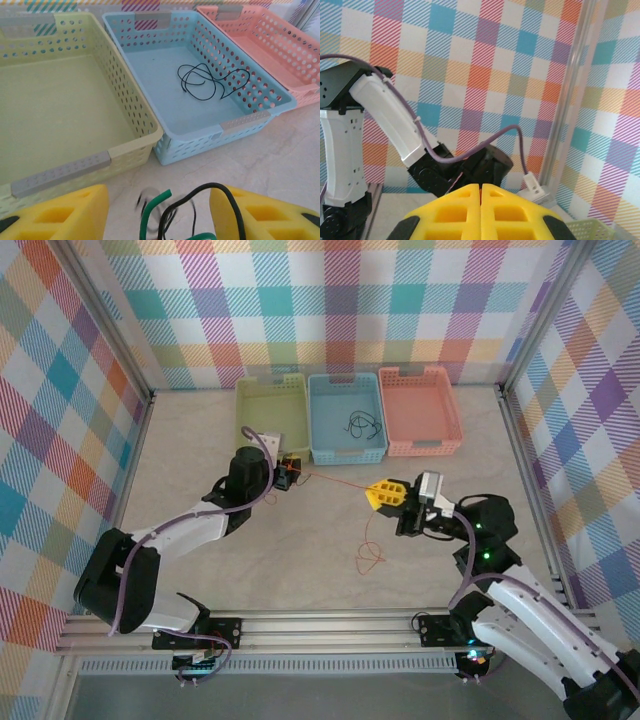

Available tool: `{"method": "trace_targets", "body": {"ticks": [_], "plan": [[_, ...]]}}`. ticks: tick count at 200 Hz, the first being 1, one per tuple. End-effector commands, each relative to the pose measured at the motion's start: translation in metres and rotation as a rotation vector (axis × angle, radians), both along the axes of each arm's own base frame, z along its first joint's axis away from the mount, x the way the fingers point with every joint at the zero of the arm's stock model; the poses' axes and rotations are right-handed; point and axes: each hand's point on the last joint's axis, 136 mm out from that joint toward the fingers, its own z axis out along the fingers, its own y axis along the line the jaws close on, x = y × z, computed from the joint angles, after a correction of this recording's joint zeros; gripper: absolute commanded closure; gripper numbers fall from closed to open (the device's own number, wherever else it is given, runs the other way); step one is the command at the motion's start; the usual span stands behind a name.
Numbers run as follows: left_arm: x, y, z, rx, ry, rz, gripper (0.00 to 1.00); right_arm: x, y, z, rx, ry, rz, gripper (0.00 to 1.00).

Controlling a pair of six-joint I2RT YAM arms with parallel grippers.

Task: Untangle the cables

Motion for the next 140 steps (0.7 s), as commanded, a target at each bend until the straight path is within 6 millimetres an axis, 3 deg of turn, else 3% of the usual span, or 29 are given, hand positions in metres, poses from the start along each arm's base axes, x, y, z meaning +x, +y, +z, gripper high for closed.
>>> {"method": "trace_targets", "body": {"ticks": [1,47,73,104,140], "plan": [[0.002,0.023,-0.008,0.015,0.002,0.070,0.44,-0.010,-0.020,0.033,0.101,-0.081,-0.072,1.00],[0.002,0.030,-0.016,0.025,0.019,0.087,0.44,0.013,-0.061,0.052,0.207,-0.066,-0.368,1.00],[0.001,0.035,-0.016,0.020,0.024,0.105,0.44,0.031,-0.087,0.048,0.263,-0.022,-0.543,1.00],[-0.008,0.023,-0.009,-0.026,0.042,0.028,0.42,0.059,-0.055,0.012,0.114,0.066,-0.501,1.00],[-0.044,-0.008,0.015,-0.098,0.035,-0.174,0.22,0.086,-0.017,-0.023,0.004,0.164,-0.406,1.00]]}}
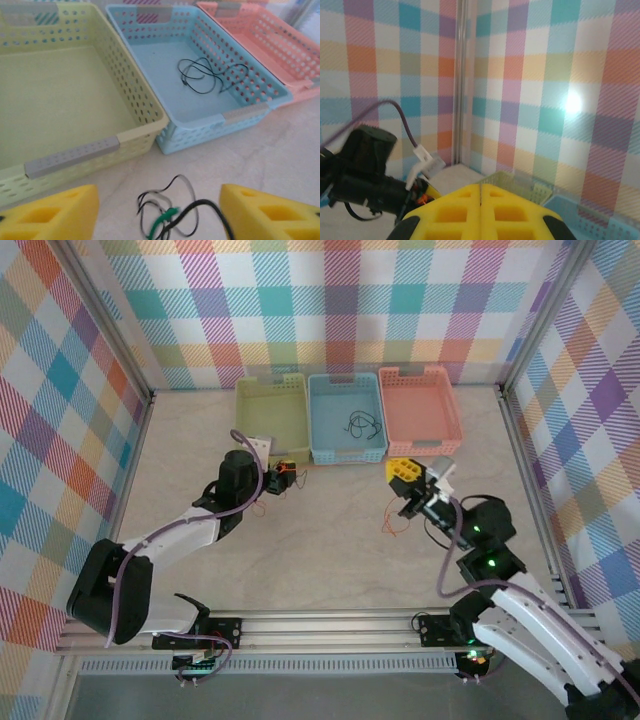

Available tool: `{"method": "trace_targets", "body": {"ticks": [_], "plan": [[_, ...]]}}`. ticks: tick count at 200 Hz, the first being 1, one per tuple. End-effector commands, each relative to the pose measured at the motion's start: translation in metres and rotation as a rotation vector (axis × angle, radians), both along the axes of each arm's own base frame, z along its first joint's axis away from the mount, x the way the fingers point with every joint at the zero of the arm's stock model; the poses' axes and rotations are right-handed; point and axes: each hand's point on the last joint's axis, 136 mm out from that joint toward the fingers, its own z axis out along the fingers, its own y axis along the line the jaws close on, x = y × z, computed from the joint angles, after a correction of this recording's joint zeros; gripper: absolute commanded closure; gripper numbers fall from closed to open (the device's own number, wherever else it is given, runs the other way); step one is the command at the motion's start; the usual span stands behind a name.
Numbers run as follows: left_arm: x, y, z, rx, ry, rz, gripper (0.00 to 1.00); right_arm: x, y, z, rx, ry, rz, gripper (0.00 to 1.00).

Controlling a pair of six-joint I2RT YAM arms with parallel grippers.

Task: Untangle the cables

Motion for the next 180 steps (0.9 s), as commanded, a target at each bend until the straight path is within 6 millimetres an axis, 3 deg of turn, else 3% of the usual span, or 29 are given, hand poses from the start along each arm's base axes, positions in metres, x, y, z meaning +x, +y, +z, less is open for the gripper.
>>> {"method": "trace_targets", "body": {"ticks": [1,35,69,83,116,130,157,180], "plan": [[-0.030,-0.017,0.016,-0.053,0.003,-0.128,0.21,0.008,0.015,0.006,0.004,0.000,0.048,1.00],[-0.066,-0.025,0.013,-0.006,0.041,-0.170,0.00,0.034,0.026,0.004,0.001,0.091,0.042,1.00],[-0.092,-0.023,0.043,-0.027,-0.022,-0.199,0.00,0.057,0.027,0.009,0.023,0.154,0.009,1.00],[-0.093,-0.024,0.044,-0.008,-0.010,-0.210,0.00,0.066,0.026,0.016,0.044,0.159,0.003,1.00],[-0.083,-0.024,0.027,0.050,0.028,-0.186,0.12,0.074,0.021,0.046,0.074,0.145,-0.003,1.00],[-0.082,-0.024,0.026,0.052,0.014,-0.187,0.20,0.073,0.016,0.049,0.068,0.143,-0.020,1.00],[-0.086,-0.023,0.030,0.046,0.000,-0.200,0.32,0.082,-0.004,0.034,0.030,0.189,-0.109,1.00],[-0.092,-0.023,0.032,0.031,-0.018,-0.217,0.34,0.108,-0.049,0.015,0.088,0.278,-0.283,1.00]]}}
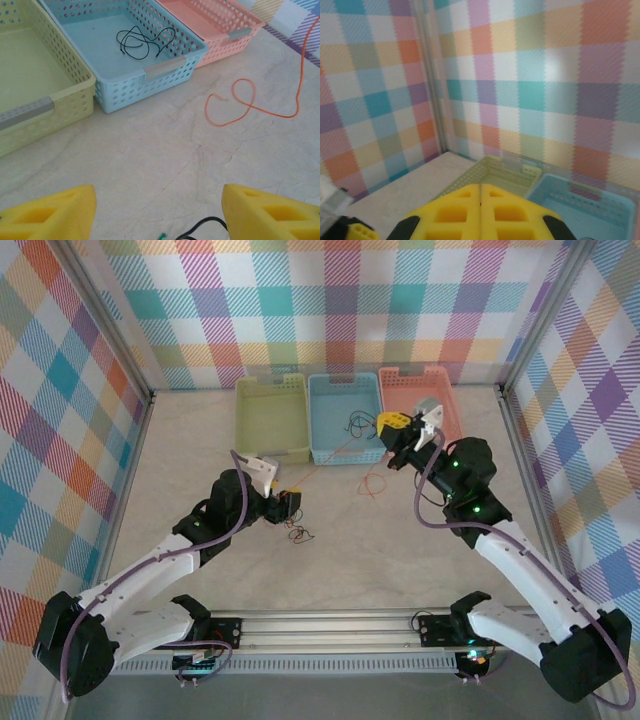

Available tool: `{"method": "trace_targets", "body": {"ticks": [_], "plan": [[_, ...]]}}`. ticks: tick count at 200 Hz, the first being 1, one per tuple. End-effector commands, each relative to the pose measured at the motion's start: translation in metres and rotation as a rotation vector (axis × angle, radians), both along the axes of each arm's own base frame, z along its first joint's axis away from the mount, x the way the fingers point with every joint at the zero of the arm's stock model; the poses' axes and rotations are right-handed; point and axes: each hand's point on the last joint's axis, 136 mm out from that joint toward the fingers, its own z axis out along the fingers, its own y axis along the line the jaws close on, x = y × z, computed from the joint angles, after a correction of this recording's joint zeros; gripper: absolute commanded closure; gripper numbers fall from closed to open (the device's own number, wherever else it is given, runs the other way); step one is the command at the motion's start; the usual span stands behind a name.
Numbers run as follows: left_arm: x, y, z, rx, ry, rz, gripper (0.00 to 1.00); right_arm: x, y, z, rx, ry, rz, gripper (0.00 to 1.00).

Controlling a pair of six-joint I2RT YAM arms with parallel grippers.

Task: Untangle the cables

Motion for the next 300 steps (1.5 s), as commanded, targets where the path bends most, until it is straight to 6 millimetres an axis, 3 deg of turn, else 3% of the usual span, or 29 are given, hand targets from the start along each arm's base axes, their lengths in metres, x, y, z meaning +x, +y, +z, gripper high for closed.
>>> {"method": "trace_targets", "body": {"ticks": [1,22,38,73,97,113,134,160,191,208,226,240,267,300], "plan": [[-0.007,-0.001,0.011,-0.025,-0.045,-0.027,0.34,0.023,-0.045,-0.013,0.046,0.088,-0.181,1.00],[-0.014,-0.001,0.013,-0.033,-0.054,-0.054,0.34,0.048,-0.090,-0.030,0.149,0.193,-0.302,1.00],[-0.020,-0.007,0.016,-0.048,-0.060,-0.101,0.34,0.064,-0.112,-0.044,0.194,0.268,-0.345,1.00],[-0.026,-0.016,0.017,-0.072,-0.056,-0.159,0.41,0.072,-0.121,-0.067,0.208,0.337,-0.342,1.00],[-0.020,-0.015,0.013,-0.055,-0.033,-0.135,0.47,0.065,-0.103,-0.077,0.202,0.362,-0.233,1.00],[-0.016,-0.022,0.010,-0.061,-0.002,-0.145,0.40,0.058,-0.093,-0.077,0.198,0.355,-0.163,1.00],[-0.012,-0.030,0.006,-0.066,0.035,-0.160,0.35,0.044,-0.071,-0.056,0.189,0.315,-0.017,1.00],[-0.007,-0.032,0.009,-0.085,0.050,-0.126,0.35,0.017,-0.024,-0.022,0.145,0.251,0.227,1.00],[0.009,-0.002,0.014,-0.080,0.042,0.084,0.34,-0.040,0.054,0.002,0.009,0.182,0.585,1.00],[0.010,0.019,0.019,-0.073,0.033,0.193,0.32,-0.075,0.084,0.014,-0.057,0.126,0.724,1.00],[0.008,0.045,0.026,-0.085,0.022,0.314,0.26,-0.097,0.096,0.032,-0.066,0.091,0.813,1.00],[0.005,0.064,0.030,-0.094,0.014,0.395,0.24,-0.102,0.097,0.038,-0.073,0.095,0.827,1.00],[-0.002,0.081,0.030,-0.109,0.020,0.441,0.19,-0.082,0.093,0.010,-0.157,0.181,0.698,1.00],[-0.006,0.069,0.016,-0.098,0.074,0.375,0.18,-0.040,0.081,-0.072,-0.289,0.325,0.469,1.00]]}}
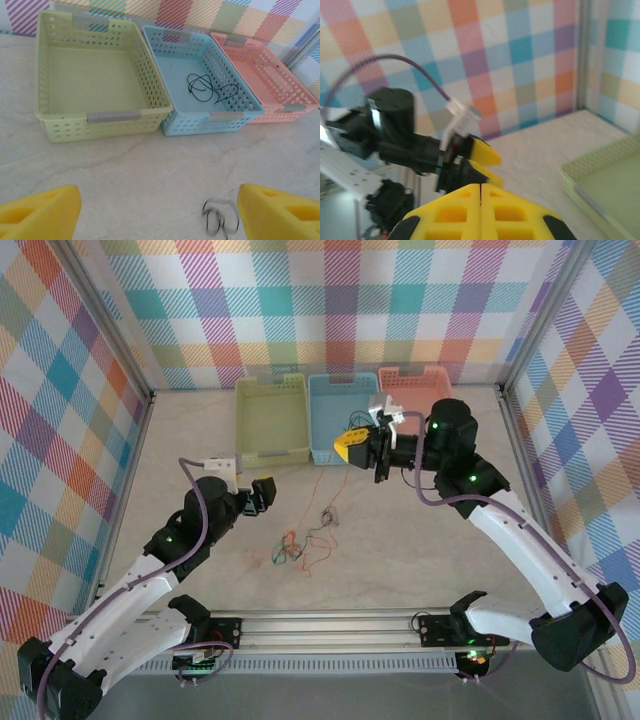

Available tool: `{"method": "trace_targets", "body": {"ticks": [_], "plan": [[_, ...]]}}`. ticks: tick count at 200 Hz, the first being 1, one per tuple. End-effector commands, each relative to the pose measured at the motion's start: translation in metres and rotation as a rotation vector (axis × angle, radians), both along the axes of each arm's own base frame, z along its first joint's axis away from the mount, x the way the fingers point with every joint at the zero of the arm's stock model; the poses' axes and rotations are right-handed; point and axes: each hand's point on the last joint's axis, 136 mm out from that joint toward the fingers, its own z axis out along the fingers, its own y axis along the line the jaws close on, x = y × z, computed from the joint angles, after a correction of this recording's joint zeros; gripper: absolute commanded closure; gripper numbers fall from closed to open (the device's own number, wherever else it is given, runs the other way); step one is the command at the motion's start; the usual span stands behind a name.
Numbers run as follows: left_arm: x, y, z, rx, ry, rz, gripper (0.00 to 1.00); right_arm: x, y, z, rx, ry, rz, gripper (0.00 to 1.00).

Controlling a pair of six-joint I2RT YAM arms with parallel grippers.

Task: Untangle the cables

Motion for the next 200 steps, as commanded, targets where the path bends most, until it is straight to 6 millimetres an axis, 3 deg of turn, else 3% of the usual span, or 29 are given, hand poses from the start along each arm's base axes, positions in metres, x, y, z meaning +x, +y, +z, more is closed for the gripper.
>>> {"method": "trace_targets", "body": {"ticks": [1,29,72,146,172,200], "plan": [[-0.003,-0.002,-0.023,0.018,0.083,-0.014,0.18,0.032,-0.011,-0.078,-0.197,0.072,-0.166,1.00],[-0.003,-0.023,-0.046,0.041,0.210,-0.106,0.19,0.060,-0.034,-0.137,-0.303,0.107,-0.335,1.00],[-0.016,-0.052,-0.083,0.024,0.406,-0.241,0.26,0.098,-0.077,-0.182,-0.258,0.232,-0.543,1.00],[-0.068,-0.064,-0.116,-0.029,0.624,-0.306,0.27,0.112,-0.103,-0.196,-0.218,0.274,-0.668,1.00],[-0.085,-0.060,-0.125,-0.046,0.673,-0.292,0.29,0.112,-0.102,-0.194,-0.202,0.279,-0.662,1.00],[-0.098,-0.067,-0.137,-0.099,0.699,-0.331,0.29,0.110,-0.102,-0.192,-0.197,0.277,-0.661,1.00]]}}
